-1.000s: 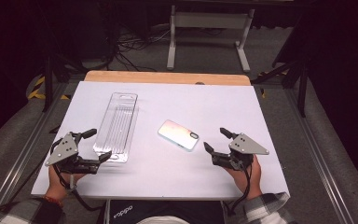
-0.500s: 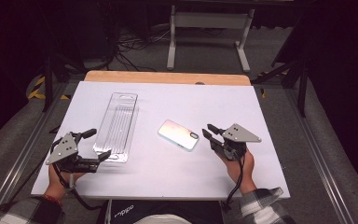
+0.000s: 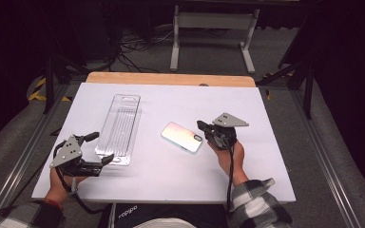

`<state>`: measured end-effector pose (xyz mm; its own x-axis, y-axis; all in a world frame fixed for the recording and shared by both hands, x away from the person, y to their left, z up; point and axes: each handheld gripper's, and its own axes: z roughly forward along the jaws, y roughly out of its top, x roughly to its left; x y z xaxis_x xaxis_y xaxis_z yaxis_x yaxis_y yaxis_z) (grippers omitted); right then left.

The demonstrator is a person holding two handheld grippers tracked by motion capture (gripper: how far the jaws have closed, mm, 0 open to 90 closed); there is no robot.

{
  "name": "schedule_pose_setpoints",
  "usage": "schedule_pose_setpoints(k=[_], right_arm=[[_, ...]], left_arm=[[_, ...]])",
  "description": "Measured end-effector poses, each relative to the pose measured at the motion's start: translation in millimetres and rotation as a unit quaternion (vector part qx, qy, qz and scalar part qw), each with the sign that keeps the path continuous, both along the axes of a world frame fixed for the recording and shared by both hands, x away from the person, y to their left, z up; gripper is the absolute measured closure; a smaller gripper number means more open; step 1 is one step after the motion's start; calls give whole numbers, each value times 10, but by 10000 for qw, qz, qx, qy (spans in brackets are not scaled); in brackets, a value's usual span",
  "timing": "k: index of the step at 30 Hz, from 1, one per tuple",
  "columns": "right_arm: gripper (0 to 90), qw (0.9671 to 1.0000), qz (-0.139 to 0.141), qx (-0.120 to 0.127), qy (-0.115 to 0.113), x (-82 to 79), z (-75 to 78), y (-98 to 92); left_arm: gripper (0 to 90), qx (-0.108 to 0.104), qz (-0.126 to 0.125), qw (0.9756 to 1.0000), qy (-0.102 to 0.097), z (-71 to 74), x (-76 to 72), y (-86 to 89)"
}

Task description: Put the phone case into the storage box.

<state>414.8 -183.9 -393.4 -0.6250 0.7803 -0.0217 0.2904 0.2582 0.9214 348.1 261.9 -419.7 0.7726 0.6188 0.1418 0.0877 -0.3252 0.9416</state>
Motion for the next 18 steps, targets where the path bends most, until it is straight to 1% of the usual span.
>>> schedule_pose_setpoints(k=[3, 6, 7, 9, 11, 12, 14, 16, 18], right_arm=[[900, 9998, 18, 27, 203, 100, -24, 64], [900, 9992, -24, -17, 407, 245, -53, 161], [900, 9989, -52, -84, 458, 294, -63, 199], [900, 9976, -49, -170, 664, 407, -102, 276], [900, 9964, -32, -221, 817, 484, -140, 332], [900, 9954, -21, -292, 907, 529, -162, 368], [900, 9946, -44, -315, 988, 587, -184, 400], [900, 9933, -93, -252, 1124, 649, -202, 418], [900, 9917, -133, -349, 1231, 717, -228, 456]], left_arm=[[109, 39, -29, 10000, 28, -4, -1, -6], [109, 38, -34, 10000, 38, -6, 1, -12], [109, 34, -42, 10000, 42, -7, -1, -12], [109, 28, -42, 10000, 46, -8, -4, -10], [109, 42, -40, 10000, 32, -10, -8, -4], [109, 37, -38, 10000, 28, -12, -7, -2], [109, 76, -54, 10000, 30, -11, -3, 7], [109, 83, -42, 10000, 13, -17, -7, 5], [110, 114, -64, 9999, 35, -17, -9, 11]])
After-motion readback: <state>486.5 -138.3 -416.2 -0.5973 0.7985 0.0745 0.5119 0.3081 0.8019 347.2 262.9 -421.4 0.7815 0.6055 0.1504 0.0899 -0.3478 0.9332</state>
